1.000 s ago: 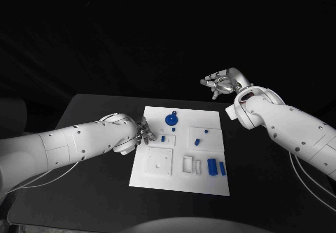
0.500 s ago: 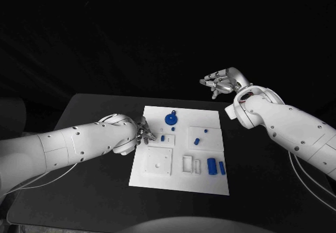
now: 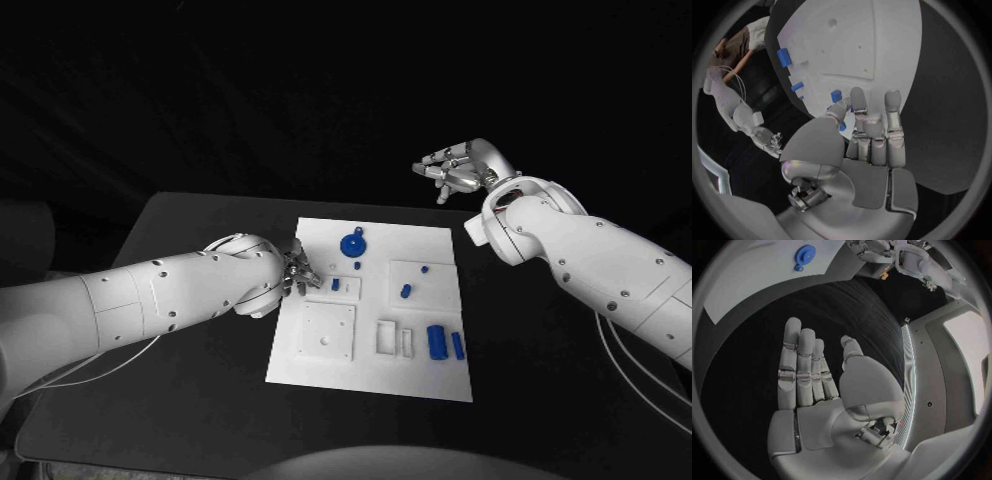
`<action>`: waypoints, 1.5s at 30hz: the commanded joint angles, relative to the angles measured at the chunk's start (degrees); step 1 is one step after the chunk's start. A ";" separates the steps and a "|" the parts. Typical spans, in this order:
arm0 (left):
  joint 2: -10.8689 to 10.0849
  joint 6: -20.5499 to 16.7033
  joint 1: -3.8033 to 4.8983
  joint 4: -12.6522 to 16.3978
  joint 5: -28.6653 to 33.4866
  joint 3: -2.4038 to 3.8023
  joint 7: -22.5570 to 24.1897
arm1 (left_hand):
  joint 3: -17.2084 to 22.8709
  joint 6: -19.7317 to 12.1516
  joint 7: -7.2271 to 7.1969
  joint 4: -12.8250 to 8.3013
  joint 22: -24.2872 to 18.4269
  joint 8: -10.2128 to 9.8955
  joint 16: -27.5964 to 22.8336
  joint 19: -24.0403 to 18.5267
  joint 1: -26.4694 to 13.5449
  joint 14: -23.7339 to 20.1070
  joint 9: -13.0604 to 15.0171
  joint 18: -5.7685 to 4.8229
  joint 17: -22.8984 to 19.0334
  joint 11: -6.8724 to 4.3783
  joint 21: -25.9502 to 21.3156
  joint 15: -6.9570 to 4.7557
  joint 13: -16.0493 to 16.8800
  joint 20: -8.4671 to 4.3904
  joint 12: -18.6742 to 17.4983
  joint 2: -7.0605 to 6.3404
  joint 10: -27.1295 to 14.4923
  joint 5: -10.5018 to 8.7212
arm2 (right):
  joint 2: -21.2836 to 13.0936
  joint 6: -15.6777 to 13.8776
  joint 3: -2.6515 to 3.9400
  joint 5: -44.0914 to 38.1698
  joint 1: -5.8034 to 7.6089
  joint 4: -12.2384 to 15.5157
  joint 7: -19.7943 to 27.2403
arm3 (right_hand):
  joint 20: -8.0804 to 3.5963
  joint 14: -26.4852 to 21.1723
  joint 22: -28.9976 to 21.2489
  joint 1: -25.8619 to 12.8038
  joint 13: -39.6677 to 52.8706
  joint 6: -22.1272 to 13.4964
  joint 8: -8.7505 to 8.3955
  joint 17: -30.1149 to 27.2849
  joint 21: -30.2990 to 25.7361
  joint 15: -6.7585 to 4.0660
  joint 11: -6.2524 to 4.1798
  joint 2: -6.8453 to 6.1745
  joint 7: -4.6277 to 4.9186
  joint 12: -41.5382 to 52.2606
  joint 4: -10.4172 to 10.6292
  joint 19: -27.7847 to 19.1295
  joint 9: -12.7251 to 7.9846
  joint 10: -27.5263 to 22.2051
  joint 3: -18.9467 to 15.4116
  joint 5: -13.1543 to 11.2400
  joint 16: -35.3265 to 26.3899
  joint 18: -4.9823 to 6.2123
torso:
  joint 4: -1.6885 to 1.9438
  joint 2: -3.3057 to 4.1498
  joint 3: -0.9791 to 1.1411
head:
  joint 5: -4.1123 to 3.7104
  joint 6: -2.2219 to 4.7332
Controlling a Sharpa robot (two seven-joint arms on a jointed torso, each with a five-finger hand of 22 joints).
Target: Assemble the parts on the task board
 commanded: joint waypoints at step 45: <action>0.43 5.11 -0.30 -0.71 -0.74 0.02 -0.76 | 0.61 2.93 -2.43 -1.72 1.05 0.71 -0.18 -0.08 0.68 0.03 7.55 0.59 -0.32 -0.27 0.38 0.05 -0.25 -0.03 0.09 0.68 2.45 0.86 | 0.13 0.93 0.00 -0.12 -0.10 -0.09 0.22 | -0.20 0.31 -0.20 -0.31 0.14 0.31 -0.14 0.11 0.52 -0.26 -0.31 0.39 -0.08 0.14 -0.21 1.07 0.01 0.23 0.12 0.27 -0.17 -0.20 | -0.02 0.03 -0.02 | -0.13 -0.40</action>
